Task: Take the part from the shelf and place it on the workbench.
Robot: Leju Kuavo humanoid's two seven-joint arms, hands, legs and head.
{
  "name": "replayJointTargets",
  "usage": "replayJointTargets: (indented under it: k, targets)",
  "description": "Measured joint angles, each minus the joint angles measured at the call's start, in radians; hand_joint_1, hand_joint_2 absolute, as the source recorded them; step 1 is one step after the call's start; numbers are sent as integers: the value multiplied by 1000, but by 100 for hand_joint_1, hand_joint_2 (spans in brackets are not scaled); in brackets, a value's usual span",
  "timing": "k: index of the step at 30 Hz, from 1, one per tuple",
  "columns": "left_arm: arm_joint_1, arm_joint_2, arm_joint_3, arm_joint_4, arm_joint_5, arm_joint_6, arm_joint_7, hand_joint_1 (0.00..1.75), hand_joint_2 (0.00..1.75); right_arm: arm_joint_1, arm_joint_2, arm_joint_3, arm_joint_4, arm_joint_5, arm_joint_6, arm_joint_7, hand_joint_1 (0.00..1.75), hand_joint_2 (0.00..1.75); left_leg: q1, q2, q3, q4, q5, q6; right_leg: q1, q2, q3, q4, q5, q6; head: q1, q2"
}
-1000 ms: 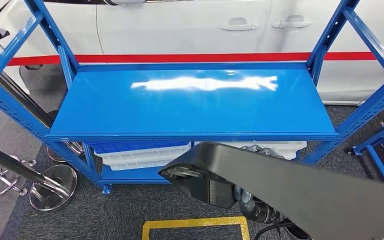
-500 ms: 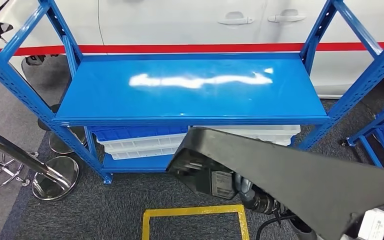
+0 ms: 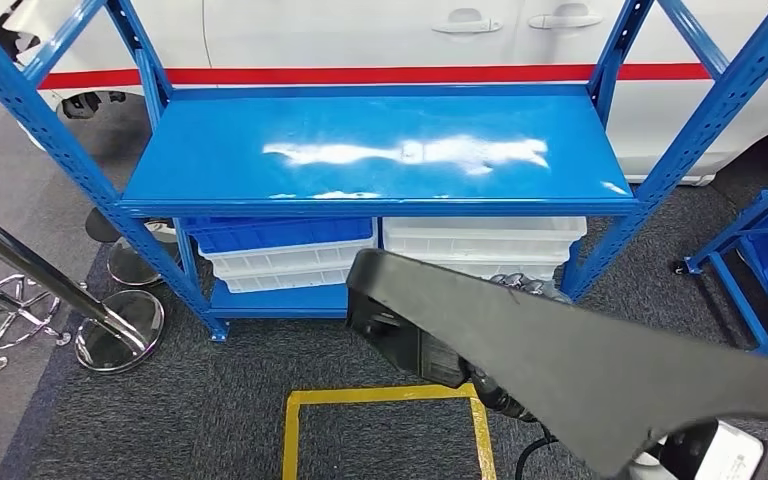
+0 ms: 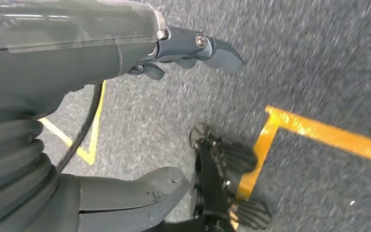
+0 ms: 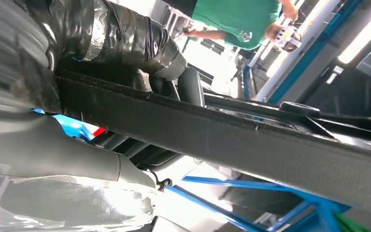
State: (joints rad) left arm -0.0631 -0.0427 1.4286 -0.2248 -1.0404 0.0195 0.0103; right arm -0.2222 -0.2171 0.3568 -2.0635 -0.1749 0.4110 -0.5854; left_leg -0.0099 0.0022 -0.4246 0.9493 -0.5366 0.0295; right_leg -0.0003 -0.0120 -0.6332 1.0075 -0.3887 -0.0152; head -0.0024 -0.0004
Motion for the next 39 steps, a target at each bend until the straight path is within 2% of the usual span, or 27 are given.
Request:
replayJointTargets:
  k: [2, 3, 4, 6, 7, 8, 9, 11, 13, 14, 16, 18, 19, 21, 22, 23, 24, 25, 27, 28, 30, 32, 34, 36, 37, 38, 39]
  targets:
    - [4, 3, 3, 0, -1, 6, 2, 0, 175, 8, -2, 1, -2, 14, -13, -7, 147, 175, 2, 3, -10, -13, 22, 9, -3, 2, -7, 3, 0, 12, 0, 0]
    - [5, 5, 4, 0, -2, 10, 4, 0, 175, 12, -3, 1, -3, 18, -18, -8, 147, 175, 4, 6, -19, -18, 35, 16, -3, 5, -16, 22, -26, 17, 0, 0]
    - [6, 6, 5, 0, -4, 13, 6, 0, 175, 16, -5, 2, -4, 21, -23, -9, 147, 175, 7, 9, -31, -22, 48, 21, -4, 8, -30, 60, -69, 21, 0, 0]
    - [8, 8, 5, 0, -7, 21, 8, 0, 175, 21, -7, 5, -5, 25, -32, -10, 147, 175, 7, 11, -63, -16, 68, 25, -8, 10, -64, 184, -163, 27, 0, 0]
    - [8, 10, 5, 0, -7, 26, 8, 0, 175, 24, -8, 6, -5, 28, -36, -11, 147, 175, 7, 12, -78, -12, 78, 23, -11, 10, -76, 244, -181, 31, 0, 0]
    - [9, 11, 5, 0, -7, 32, 8, 0, 175, 27, -9, 8, -5, 32, -41, -11, 147, 175, 7, 13, -94, -7, 87, 21, -13, 10, -78, 285, -173, 35, 0, 0]
    - [10, 13, 6, -1, -7, 39, 9, 0, 175, 29, -10, 9, -5, 36, -44, -12, 147, 175, 8, 13, -111, 1, 94, 18, -16, 10, -65, 293, -144, 38, 0, 0]
    - [11, 17, 8, -2, -7, 56, 14, 0, 175, 29, -13, 10, -6, 41, -49, -13, 147, 175, 10, 16, -141, 20, 105, 10, -21, 1, 14, 206, -95, 41, 0, 0]
    - [14, 23, 10, -5, -6, 72, 20, 0, 175, 26, -14, 11, -7, 42, -50, -13, 147, 175, 9, 21, -159, 41, 110, 2, -16, -23, 110, 67, -112, 35, 0, 0]
    - [17, 27, 11, -6, -6, 78, 23, 0, 175, 23, -14, 12, -7, 42, -49, -13, 147, 175, 7, 25, -164, 48, 112, -3, -13, -32, 135, 23, -130, 28, 0, 0]
    - [20, 36, 14, -8, -5, 90, 29, 0, 175, 20, -15, 15, -8, 40, -46, -14, 147, 175, 7, 35, -169, 50, 119, -15, -10, -22, 138, -1, -136, 9, 0, 0]
    - [21, 44, 17, -10, -6, 100, 33, 0, 175, 19, -15, 17, -8, 39, -44, -15, 147, 175, 10, 32, -183, 72, 96, -30, -11, -8, 125, -5, -121, -9, 0, 0]
    - [21, 48, 19, -10, -6, 104, 34, 0, 175, 18, -15, 18, -9, 38, -43, -15, 147, 175, 12, 25, -199, 109, 64, -36, -12, -2, 118, -6, -112, -17, 0, 0]
    - [21, 55, 24, -11, -6, 109, 34, 0, 175, 17, -15, 19, -8, 38, -40, -15, 147, 175, 14, 11, -246, 235, -19, -42, -10, 12, 101, -5, -99, -23, 0, 0]
    - [22, 57, 25, -11, -6, 110, 34, 0, 175, 18, -15, 20, -8, 38, -39, -15, 147, 175, 15, 8, -266, 296, -46, -43, -9, 19, 93, -4, -94, -24, 0, 0]
    - [22, 59, 27, -11, -6, 111, 34, 0, 175, 18, -15, 20, -8, 38, -37, -15, 147, 175, 14, 7, -273, 331, -55, -42, -7, 27, 85, -2, -88, -23, 0, 0]
    - [22, 60, 27, -11, -6, 111, 34, 0, 175, 19, -15, 20, -8, 38, -37, -15, 147, 175, 14, 5, -260, 327, -45, -38, -5, 36, 79, 0, -84, -23, 0, 0]
    - [22, 61, 28, -11, -6, 112, 34, 0, 175, 19, -16, 21, -8, 38, -36, -15, 147, 175, 13, 0, -228, 283, -18, -32, -3, 46, 74, 1, -80, -22, 0, 0]
    - [22, 66, 28, -13, -8, 116, 34, 0, 175, 18, -16, 21, -9, 38, -36, -16, 147, 175, 12, -36, -136, 138, 33, -13, 0, 63, 69, 3, -74, -20, 0, 0]
    - [23, 68, 28, -14, -9, 120, 34, 0, 175, 18, -16, 21, -9, 38, -37, -17, 147, 175, 12, -55, -102, 81, 46, -6, 0, 71, 67, 3, -71, -16, 0, 0]
    - [25, 73, 28, -16, -14, 129, 33, 0, 175, 18, -16, 21, -9, 38, -40, -21, 147, 175, 10, -71, -77, 35, 48, -1, -4, 88, 61, 3, -63, -5, 0, 0]
    - [24, 75, 28, -18, -19, 136, 28, 0, 175, 19, -20, 21, -9, 38, -44, -25, 147, 175, 10, -50, -77, 20, 57, 1, -6, 99, 54, 3, -58, 9, 0, 0]
    - [22, 76, 28, -19, -21, 140, 20, 0, 175, 19, -25, 21, -9, 40, -45, -25, 147, 175, 15, -24, -76, 3, 69, 9, -3, 69, 31, 45, -89, 18, 1, 0]
    - [23, 75, 28, -19, -21, 142, 14, 0, 175, 20, -29, 21, -9, 44, -46, -25, 147, 175, 17, 1, -81, 1, 74, 14, -5, 32, -23, 162, -159, 25, 1, 0]
    - [24, 74, 28, -19, -22, 143, 11, 0, 175, 22, -30, 21, -8, 48, -46, -24, 147, 175, 16, 15, -86, 4, 75, 15, -8, 26, -51, 225, -187, 29, 1, 0]
    - [24, 74, 28, -19, -24, 144, 7, 0, 175, 23, -32, 21, -8, 52, -47, -24, 147, 175, 16, 28, -90, 7, 74, 14, -12, 22, -68, 267, -198, 34, 1, 0]
    - [23, 73, 28, -19, -26, 145, 2, 0, 175, 24, -33, 21, -8, 56, -48, -24, 147, 175, 16, 40, -93, 12, 73, 13, -15, 19, -68, 274, -191, 39, 1, 0]
